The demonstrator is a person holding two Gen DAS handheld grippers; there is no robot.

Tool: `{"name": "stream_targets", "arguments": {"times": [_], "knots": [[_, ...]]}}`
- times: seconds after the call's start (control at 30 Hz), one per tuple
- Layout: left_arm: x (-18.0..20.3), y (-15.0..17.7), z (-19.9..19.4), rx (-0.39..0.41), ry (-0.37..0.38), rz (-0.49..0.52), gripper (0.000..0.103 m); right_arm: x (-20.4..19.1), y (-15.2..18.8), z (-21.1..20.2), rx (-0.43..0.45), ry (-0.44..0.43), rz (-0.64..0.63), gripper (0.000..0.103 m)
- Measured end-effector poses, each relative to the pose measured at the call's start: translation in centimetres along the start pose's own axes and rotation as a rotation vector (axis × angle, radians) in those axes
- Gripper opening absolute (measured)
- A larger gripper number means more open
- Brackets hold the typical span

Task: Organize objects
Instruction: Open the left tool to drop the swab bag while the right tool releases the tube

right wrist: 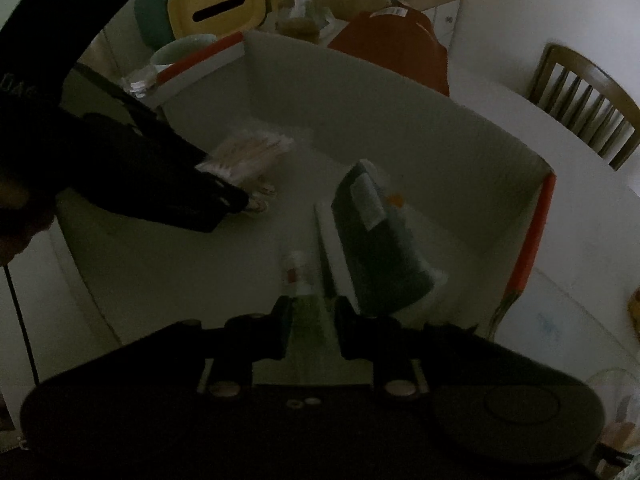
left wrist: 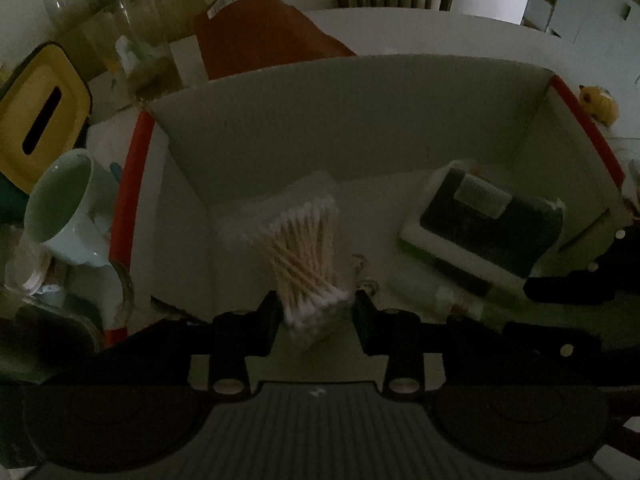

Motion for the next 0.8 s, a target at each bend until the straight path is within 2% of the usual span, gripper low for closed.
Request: {"name": "stream_targets", "arguments": {"times": [0.07, 0.13, 0.17, 0.23, 0.33, 0.57, 0.73, 0.8], "knots": [[-0.1, 0.1, 0.0, -0.004, -0.007, -0.007, 0.042, 0.0, 0.0, -0.3, 0.001, -0.001, -0.001, 0.027], [0.0, 0.1, -0.2, 0.009, -0.003, -0.012, 0.052, 0.2, -0.1, -0.6, 0.008, -0.016, 0.009, 0.03], [0.1, 0.1, -0.4, 0.021, 0.001, -0.014, 0.061, 0.2, -0.1, -0.8, 0.011, -0.023, 0.013, 0.031], [0.2, 0.0, -0.8, 0.041, 0.012, -0.018, 0.063, 0.3, -0.1, -1.3, 0.022, -0.033, 0.021, 0.033], [0.5, 0.3, -1.2, 0.055, 0.005, -0.017, 0.063, 0.4, 0.0, -2.1, 0.038, -0.053, 0.045, 0.037], [1.0, 0.6, -2.9, 0.114, 0.017, -0.023, 0.063, 1.0, 0.5, -4.8, 0.085, -0.095, 0.079, 0.037], [2.6, 1.2, -5.0, 0.17, 0.019, 0.005, 0.063, 2.2, 1.4, -7.5, 0.131, -0.117, 0.108, 0.039], [3.4, 1.5, -5.8, 0.19, 0.033, 0.01, 0.063, 2.9, 2.0, -8.6, 0.151, -0.116, 0.122, 0.043]]}}
Point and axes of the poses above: each gripper's, at about its wrist camera, not at the fingertips, and z roughly the way its jaws point, x to its right, y to its underside, the point moved 8 cm from there along z, roughly the way its jaws point, and after that the axes turned 11 degrees about y, right-handed, at the moved point
